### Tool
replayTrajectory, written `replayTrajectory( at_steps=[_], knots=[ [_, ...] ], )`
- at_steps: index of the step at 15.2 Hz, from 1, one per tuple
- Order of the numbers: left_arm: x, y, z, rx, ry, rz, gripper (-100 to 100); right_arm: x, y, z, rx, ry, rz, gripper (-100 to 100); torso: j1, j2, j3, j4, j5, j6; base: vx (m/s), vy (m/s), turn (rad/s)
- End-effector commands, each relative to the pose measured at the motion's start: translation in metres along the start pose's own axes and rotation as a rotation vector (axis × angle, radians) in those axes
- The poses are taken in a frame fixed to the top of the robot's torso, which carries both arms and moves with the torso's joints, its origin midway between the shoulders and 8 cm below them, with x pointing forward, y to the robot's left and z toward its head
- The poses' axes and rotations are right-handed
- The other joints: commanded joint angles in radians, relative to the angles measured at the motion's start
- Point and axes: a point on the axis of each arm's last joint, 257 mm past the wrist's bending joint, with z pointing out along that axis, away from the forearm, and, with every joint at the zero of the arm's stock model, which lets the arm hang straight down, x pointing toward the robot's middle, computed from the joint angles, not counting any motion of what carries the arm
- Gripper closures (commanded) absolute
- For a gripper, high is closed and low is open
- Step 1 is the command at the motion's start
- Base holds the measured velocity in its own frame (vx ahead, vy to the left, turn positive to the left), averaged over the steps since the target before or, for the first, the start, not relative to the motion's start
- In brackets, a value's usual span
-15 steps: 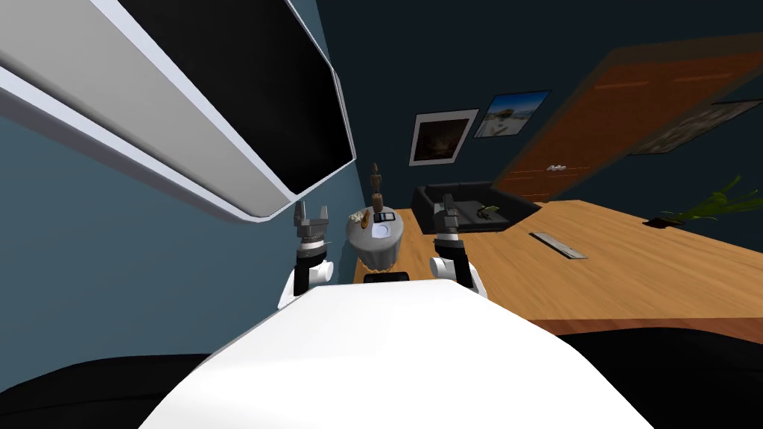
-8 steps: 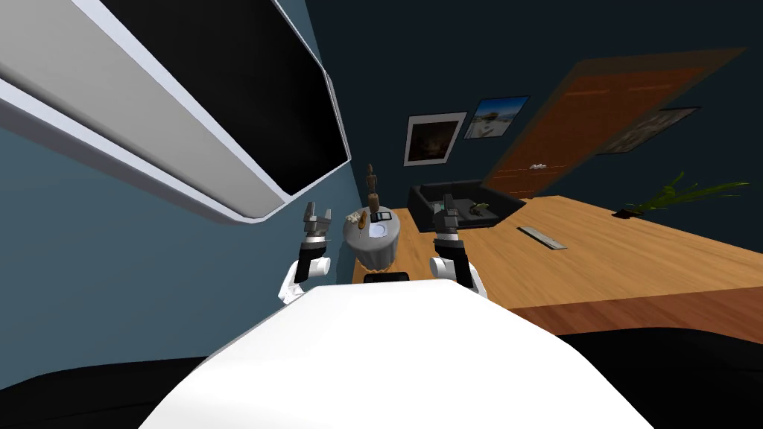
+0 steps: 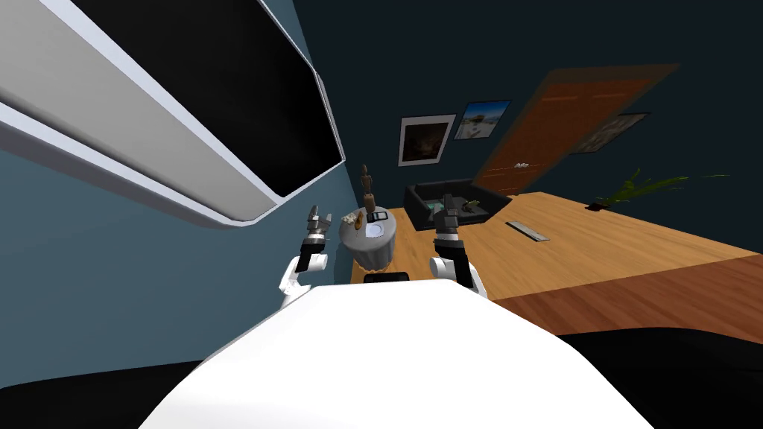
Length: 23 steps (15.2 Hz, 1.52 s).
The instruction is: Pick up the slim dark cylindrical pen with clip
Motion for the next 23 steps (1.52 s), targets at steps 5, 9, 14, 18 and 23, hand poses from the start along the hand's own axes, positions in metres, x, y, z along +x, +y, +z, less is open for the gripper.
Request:
replayTrajectory(
  at_steps=[5,9,14,18,23],
  knots=[
    [-0.040,0.046,0.005,-0.126,-0.082,-0.036,-100,0.000,0.000,0.000,0.000,0.000,0.000,0,0.000,0.000,0.000,0.000,0.000,0.000,-0.009,-0.010,-0.085],
    [-0.082,0.072,0.013,-0.205,-0.169,-0.079,-100,0.000,0.000,0.000,0.000,0.000,0.000,0,0.000,0.000,0.000,0.000,0.000,-0.001,-0.007,-0.012,-0.107],
    [-0.115,0.106,0.005,-0.299,-0.259,-0.117,-100,0.000,0.000,0.000,0.000,0.000,0.000,0,0.000,-0.001,0.000,0.000,0.000,0.000,-0.005,-0.010,-0.090],
    [-0.159,0.126,0.005,-0.358,-0.376,-0.184,-100,0.000,0.000,0.000,0.000,0.000,0.000,0,0.000,-0.001,0.000,0.000,0.000,-0.001,-0.003,-0.013,-0.111],
    [-0.191,0.158,-0.013,-0.446,-0.487,-0.231,-100,0.000,0.000,0.000,0.000,0.000,0.000,0,0.000,-0.001,0.000,0.000,0.000,0.000,-0.001,-0.010,-0.087]
  ],
)
